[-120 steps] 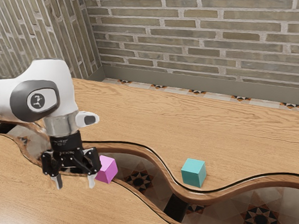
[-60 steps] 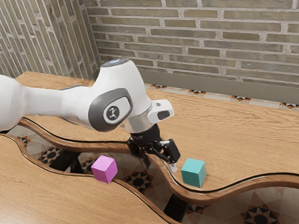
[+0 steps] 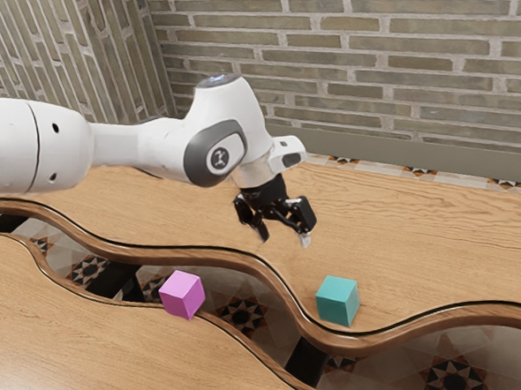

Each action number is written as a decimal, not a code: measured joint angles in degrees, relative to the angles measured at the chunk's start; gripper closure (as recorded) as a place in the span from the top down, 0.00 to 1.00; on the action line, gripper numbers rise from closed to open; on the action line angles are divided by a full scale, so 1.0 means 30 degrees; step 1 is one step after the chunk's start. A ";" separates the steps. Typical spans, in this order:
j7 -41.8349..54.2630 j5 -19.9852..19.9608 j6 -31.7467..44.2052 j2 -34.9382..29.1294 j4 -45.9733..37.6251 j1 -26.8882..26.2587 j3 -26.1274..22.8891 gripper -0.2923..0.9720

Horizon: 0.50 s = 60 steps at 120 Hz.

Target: Pick up the blue block with one arm, and put the blue block on the pink block with one arm

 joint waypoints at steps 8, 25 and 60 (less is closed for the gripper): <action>0.0021 -0.0012 -0.0293 0.0496 0.0567 -0.0006 -0.0003 0.77; -0.0069 -0.0603 -0.0880 0.1865 0.1665 -0.0233 -0.0042 0.77; -0.1839 -0.0173 -0.1175 0.2831 0.1835 -0.1417 0.0336 0.77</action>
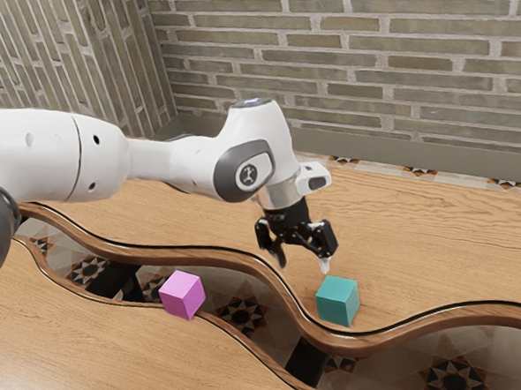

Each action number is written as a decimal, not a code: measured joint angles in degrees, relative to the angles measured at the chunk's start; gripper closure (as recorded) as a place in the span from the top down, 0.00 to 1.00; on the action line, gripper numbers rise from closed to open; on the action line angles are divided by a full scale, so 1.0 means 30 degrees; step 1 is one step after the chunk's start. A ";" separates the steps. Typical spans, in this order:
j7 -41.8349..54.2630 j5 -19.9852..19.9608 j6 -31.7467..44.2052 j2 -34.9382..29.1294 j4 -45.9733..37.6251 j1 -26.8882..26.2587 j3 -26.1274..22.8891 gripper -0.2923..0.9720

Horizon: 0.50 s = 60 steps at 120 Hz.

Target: Pick up the blue block with one arm, and put the blue block on the pink block with one arm

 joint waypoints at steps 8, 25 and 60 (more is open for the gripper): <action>-0.0480 0.0085 0.0068 0.0122 0.0013 -0.0494 0.0028 0.77; -0.1286 0.0360 0.0358 0.0569 0.0066 -0.0697 0.0057 0.77; -0.2244 0.1054 0.1237 0.1803 0.1184 -0.1098 0.0073 0.77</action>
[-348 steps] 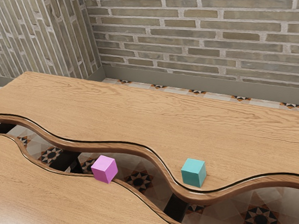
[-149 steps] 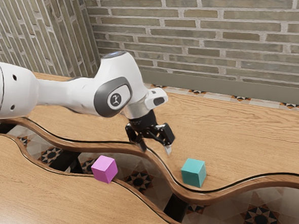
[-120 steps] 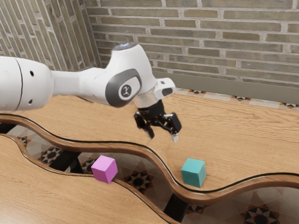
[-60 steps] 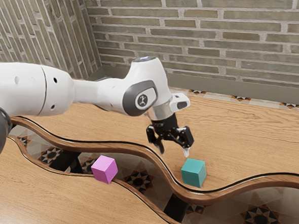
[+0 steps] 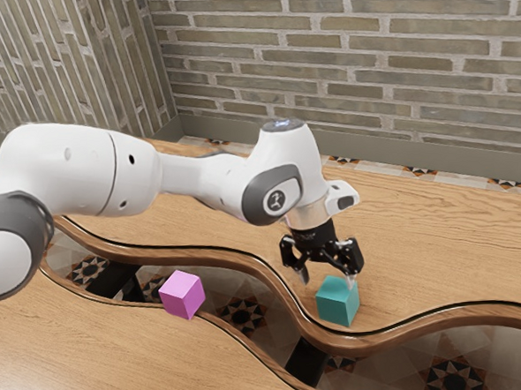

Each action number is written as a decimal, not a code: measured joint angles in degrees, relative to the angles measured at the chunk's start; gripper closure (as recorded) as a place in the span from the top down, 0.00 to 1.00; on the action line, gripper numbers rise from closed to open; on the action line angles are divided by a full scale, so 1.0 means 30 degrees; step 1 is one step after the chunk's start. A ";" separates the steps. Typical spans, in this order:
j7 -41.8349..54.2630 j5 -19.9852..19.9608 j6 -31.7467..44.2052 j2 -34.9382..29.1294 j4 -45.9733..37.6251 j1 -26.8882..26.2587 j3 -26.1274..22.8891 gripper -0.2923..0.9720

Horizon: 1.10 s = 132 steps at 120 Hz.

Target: Pick up the blue block with one arm, and put the blue block on the pink block with one arm

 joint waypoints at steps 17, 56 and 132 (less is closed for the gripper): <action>-0.0338 -0.0020 0.0469 0.0541 0.0009 -0.0554 -0.0003 0.77; -0.0801 0.0687 0.0910 0.1318 0.0158 -0.0686 0.0266 0.76; -0.1378 0.0869 0.1250 0.1522 0.0599 -0.0887 0.0279 0.49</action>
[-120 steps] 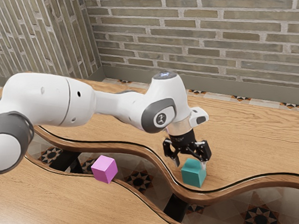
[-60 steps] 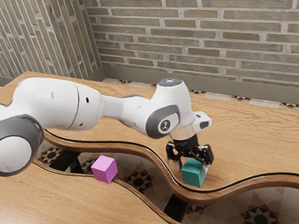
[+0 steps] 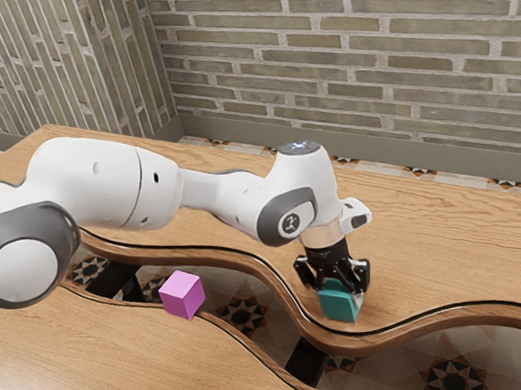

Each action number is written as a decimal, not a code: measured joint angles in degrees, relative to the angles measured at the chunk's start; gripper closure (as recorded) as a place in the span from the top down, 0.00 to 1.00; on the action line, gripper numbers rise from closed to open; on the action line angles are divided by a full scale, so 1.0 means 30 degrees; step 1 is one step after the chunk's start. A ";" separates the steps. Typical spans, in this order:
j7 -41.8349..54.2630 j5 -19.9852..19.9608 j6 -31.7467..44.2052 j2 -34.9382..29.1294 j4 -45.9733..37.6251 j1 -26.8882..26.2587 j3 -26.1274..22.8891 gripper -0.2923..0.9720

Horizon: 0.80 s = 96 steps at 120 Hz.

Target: Pick up the blue block with one arm, and put the blue block on the pink block with one arm

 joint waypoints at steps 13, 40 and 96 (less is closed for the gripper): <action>-0.0137 0.0067 -0.0273 -0.3402 -0.2334 0.0077 0.0018 0.49; -0.0349 -0.0049 -0.1824 -1.2800 -0.9927 0.0111 -0.0118 0.51; 0.0390 0.1005 -0.5227 -1.9565 -1.5065 0.0302 0.6492 0.51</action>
